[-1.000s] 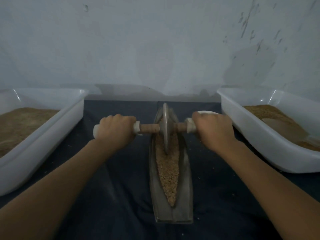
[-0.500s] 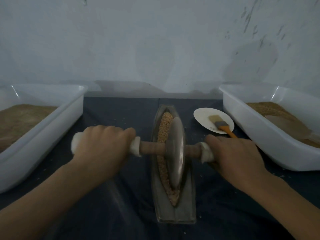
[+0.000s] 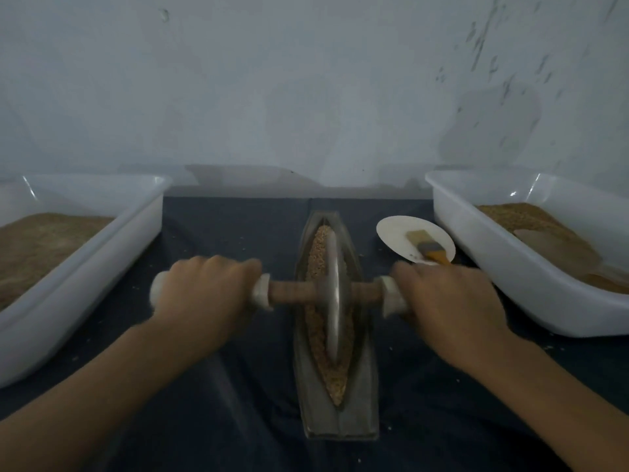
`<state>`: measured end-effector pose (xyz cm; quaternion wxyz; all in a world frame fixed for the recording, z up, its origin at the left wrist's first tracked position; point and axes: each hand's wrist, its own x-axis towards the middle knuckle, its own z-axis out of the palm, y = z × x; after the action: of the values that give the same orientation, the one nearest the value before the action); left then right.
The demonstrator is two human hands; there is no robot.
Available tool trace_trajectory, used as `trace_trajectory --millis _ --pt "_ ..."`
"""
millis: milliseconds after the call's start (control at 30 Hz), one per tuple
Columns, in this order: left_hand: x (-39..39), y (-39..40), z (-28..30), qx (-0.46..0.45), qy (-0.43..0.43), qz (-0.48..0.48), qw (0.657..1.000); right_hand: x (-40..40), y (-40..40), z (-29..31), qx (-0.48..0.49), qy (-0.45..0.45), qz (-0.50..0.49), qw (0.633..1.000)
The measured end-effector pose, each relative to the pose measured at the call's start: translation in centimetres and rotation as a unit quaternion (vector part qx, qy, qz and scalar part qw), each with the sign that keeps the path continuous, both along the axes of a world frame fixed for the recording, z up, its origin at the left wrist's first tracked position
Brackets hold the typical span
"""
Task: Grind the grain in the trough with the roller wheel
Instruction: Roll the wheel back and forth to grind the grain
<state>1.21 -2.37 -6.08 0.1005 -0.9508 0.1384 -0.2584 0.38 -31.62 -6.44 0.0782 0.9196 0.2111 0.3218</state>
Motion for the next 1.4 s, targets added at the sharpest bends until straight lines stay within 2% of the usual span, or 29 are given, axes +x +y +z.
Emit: trace_trajectory --millis 100,200,400,533,600,667,767,933,1033,1167,1267,1400 --pt "-2.6 0.6 0.6 0.015 -0.068 -0.07 0.995 -2.6 -0.5 -0.2 0.016 0.027 0.014 0.999" --pt "-1.1 -0.2 0.5 0.037 -0.035 -0.029 0.998 -1.2 -0.2 -0.3 0.013 0.049 -0.006 0.999" --pt "6.6 -1.4 -0.7 -0.07 0.027 0.035 0.997 7.4 1.4 0.5 -0.037 0.011 -0.059 0.998" --pt "6.3 -1.6 -0.8 -0.098 0.045 0.046 0.993 6.5 2.2 1.2 -0.046 0.012 -0.063 0.997" --pt "3.5 -1.0 -0.9 -0.066 0.028 0.044 0.996 3.8 1.8 1.0 -0.055 0.032 -0.05 0.997" --pt "0.0 -0.5 -0.8 -0.016 -0.013 -0.003 1.0 0.5 1.0 0.7 -0.044 0.022 -0.032 0.998" --pt "-3.3 0.5 0.1 -0.02 -0.077 -0.086 0.993 -2.8 0.1 0.4 -0.008 0.0 0.018 1.0" --pt "-0.5 -0.6 0.0 0.011 -0.02 -0.016 1.0 0.3 -0.1 -0.1 -0.003 0.052 -0.006 0.999" --pt "4.4 -1.7 0.1 -0.031 0.005 0.043 0.999 5.4 0.6 -0.5 -0.012 0.029 -0.034 0.999" --pt "7.3 -2.4 0.5 -0.047 -0.006 0.043 0.998 8.5 1.1 -0.2 0.023 0.03 -0.059 0.998" --pt "5.1 -2.2 0.7 -0.019 -0.012 0.031 0.999 5.7 0.5 -0.5 0.012 0.064 -0.049 0.997" --pt "-0.5 -1.0 0.7 0.039 -0.055 -0.029 0.997 -0.9 -0.5 -0.6 0.016 0.047 0.0 0.999"
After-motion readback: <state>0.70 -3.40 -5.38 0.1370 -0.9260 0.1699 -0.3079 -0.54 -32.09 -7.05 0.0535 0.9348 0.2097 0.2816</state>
